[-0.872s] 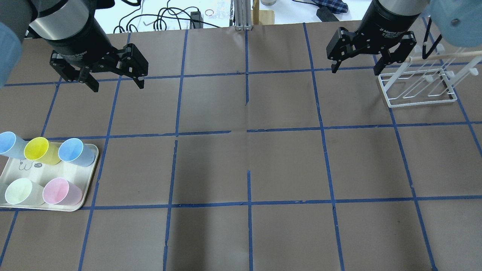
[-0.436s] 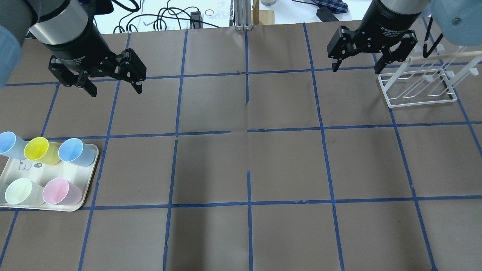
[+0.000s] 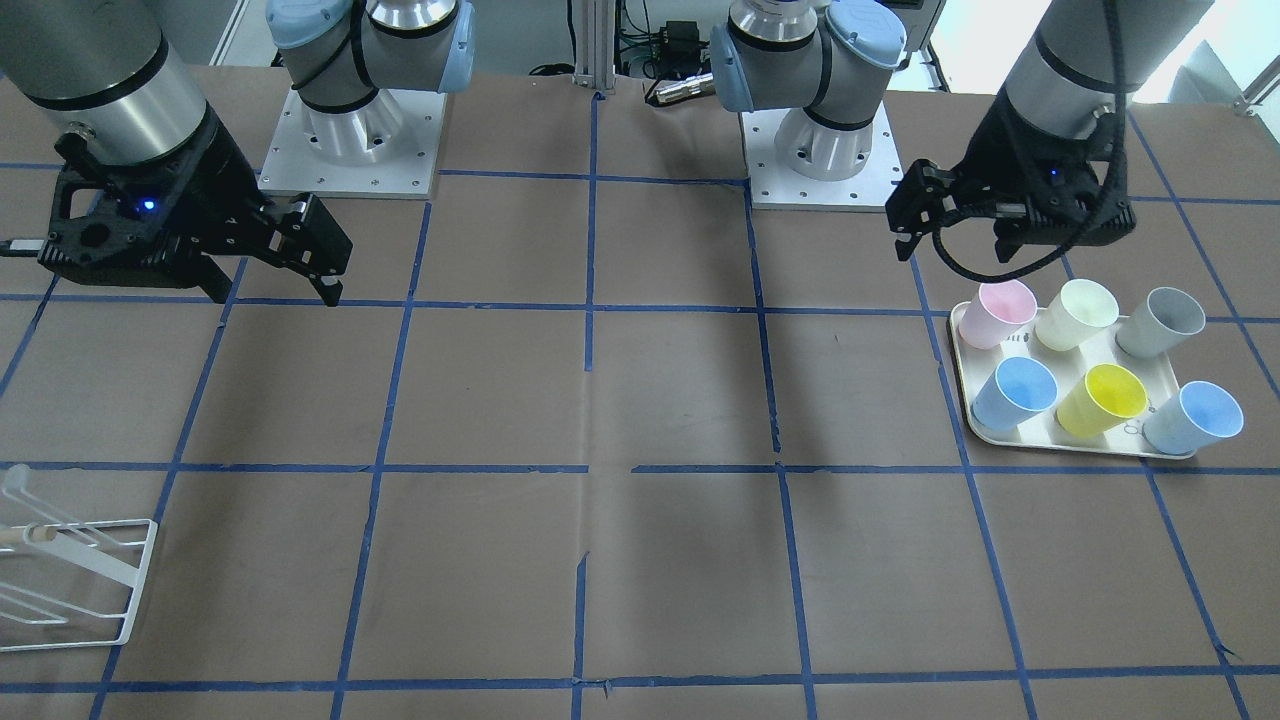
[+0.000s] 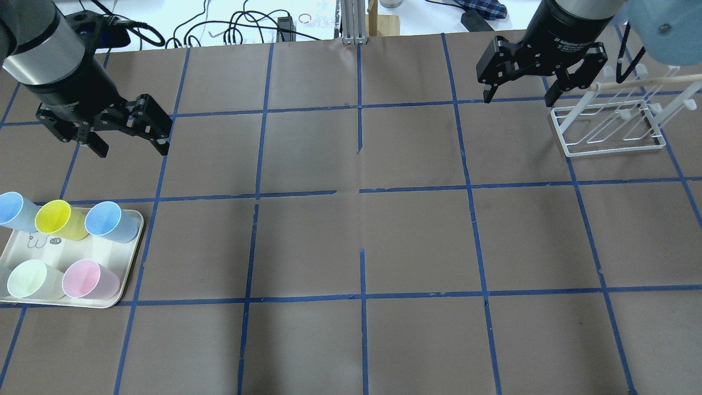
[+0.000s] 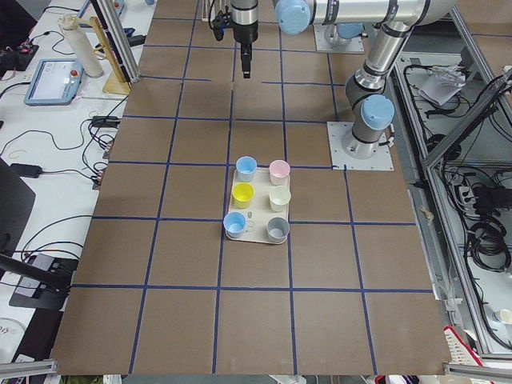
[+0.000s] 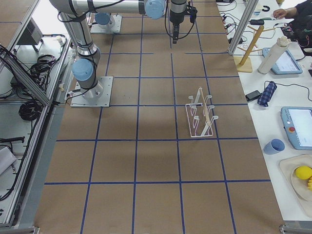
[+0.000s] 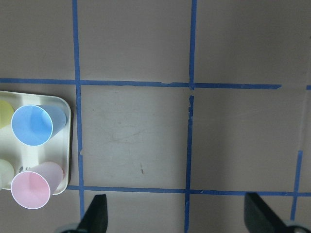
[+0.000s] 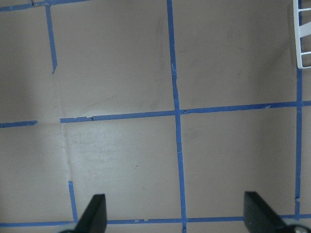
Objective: Transfer IKEA cup to right arm and place on rack
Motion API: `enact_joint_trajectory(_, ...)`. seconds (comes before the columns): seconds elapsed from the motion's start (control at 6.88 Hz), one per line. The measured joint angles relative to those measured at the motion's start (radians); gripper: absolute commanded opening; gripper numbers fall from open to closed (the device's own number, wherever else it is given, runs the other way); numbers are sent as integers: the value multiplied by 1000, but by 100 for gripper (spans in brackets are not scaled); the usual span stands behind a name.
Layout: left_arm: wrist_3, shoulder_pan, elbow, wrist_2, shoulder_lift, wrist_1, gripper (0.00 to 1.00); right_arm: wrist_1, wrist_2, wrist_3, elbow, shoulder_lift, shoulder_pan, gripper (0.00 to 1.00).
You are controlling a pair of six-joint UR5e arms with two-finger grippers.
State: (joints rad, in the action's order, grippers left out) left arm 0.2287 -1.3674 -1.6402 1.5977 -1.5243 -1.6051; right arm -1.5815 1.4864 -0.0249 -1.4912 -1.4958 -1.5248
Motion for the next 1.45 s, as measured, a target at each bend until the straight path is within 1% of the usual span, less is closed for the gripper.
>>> enact_joint_trajectory(0.44, 430, 282, -134, 0, -3, 94, 100, 5, 9, -1, -1, -7, -4, 100)
enact_joint_trajectory(0.58, 579, 387, -185, -1, -12, 166, 100, 8, 12, 0, -2, -10, -5, 100)
enact_joint_trajectory(0.73, 712, 481, -257, -4, -23, 274, 100, 10, 13, 0, -2, -11, -5, 100)
enact_joint_trajectory(0.87, 804, 544, -323, -5, -35, 392, 100, 12, 13, 0, -3, -13, -5, 100)
enact_joint_trajectory(1.02, 859, 587, -363, -5, -48, 475, 100, 10, 11, 0, -5, -12, -6, 100)
enact_joint_trajectory(1.16, 895, 631, -381, -7, -62, 510, 100, 8, 11, -1, -6, -11, -6, 100)
enact_joint_trajectory(1.45, 1007, 709, -391, -42, -108, 548, 100, 9, 13, -1, -8, -6, -6, 100)
